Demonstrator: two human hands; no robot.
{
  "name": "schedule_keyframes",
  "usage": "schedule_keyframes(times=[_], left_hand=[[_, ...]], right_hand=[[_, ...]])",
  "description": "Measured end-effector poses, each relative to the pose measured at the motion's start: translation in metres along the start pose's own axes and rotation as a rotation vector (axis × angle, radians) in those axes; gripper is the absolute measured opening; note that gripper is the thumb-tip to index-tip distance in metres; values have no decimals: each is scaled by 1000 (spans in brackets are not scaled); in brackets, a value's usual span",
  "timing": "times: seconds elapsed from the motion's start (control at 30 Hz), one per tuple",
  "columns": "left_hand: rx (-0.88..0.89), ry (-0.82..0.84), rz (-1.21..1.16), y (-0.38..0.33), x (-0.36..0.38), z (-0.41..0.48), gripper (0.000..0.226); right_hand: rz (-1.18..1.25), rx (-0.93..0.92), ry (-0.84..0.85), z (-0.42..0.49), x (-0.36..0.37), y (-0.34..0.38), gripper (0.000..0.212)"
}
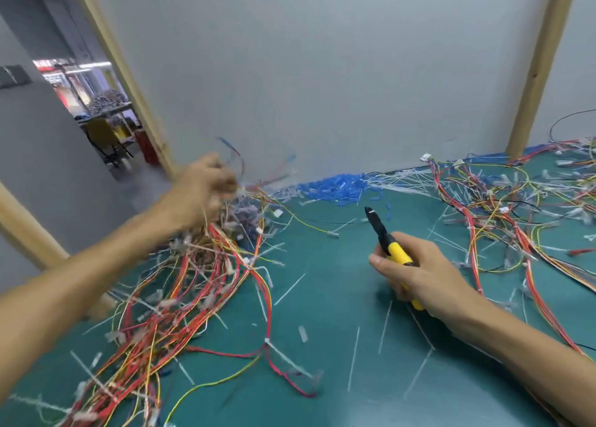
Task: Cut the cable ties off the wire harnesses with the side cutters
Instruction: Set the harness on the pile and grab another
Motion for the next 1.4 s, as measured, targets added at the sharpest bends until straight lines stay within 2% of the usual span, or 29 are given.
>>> schedule_keyframes(times=[0.03,0.13,0.2,0.23,0.3,0.43,0.5,0.6,0.63,0.73,0.8,0.83,0.97,1.07,1.2,1.23,1.33,1.37,1.4], left_hand=[[42,81,18,-3,5,-5,17],[-178,-178,-14,8,0,-2,22],[-123,-61,-62,-3,7,-5,25],[-220,-83,-79,-2,9,-6,22],[-477,-226,-152,0,11,-13,17],[-606,-59,-473,-47,25,-36,19],[-575,6,-621,-81,36,-56,15],[-580,275,-815,-126,60,-85,3],[-591,362,-855,-139,66,-92,6],[-640,544,-951,-160,72,-107,42],[-721,607,-1038,-162,72,-111,60],[-730,594,-1043,-161,70,-112,60],[-588,522,-870,-159,64,-114,42],[-447,576,-743,-173,62,-123,42],[-332,612,-696,-179,58,-128,50],[-277,513,-633,-174,54,-123,47],[-196,-6,-502,-144,38,-93,25],[-146,-62,-467,-135,42,-86,26],[-70,-5,-419,-128,52,-80,34]], right_hand=[[5,4,3,1,0,1,21],[-13,9,-12,0,-1,1,21],[-9,0,-18,-1,-1,0,21],[-15,4,-9,1,-1,-1,21],[-4,17,-19,2,-2,-1,21],[29,-10,-12,2,0,1,19],[78,-54,20,-1,-1,3,22],[110,-68,156,-8,8,7,35],[114,-62,194,-10,11,8,35],[5,-102,214,-10,15,5,17],[-67,-123,171,-8,16,1,17],[-67,-111,139,-6,16,-2,18],[67,54,107,-2,20,-7,35],[100,82,122,-2,23,-8,18],[98,73,136,-3,22,-8,20],[122,85,139,-3,22,-8,23],[125,128,121,-2,21,-8,35],[112,141,113,-2,21,-9,38],[104,160,111,-2,20,-9,39]])
Point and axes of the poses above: each hand's wrist, its own z-axis towards the middle knuckle, its own x-axis out of the palm, y = z × x, the point moved 3 cm from there along z, towards the middle knuckle, and after that the axes turned 8 degrees about -y, right-handed, at the moved point
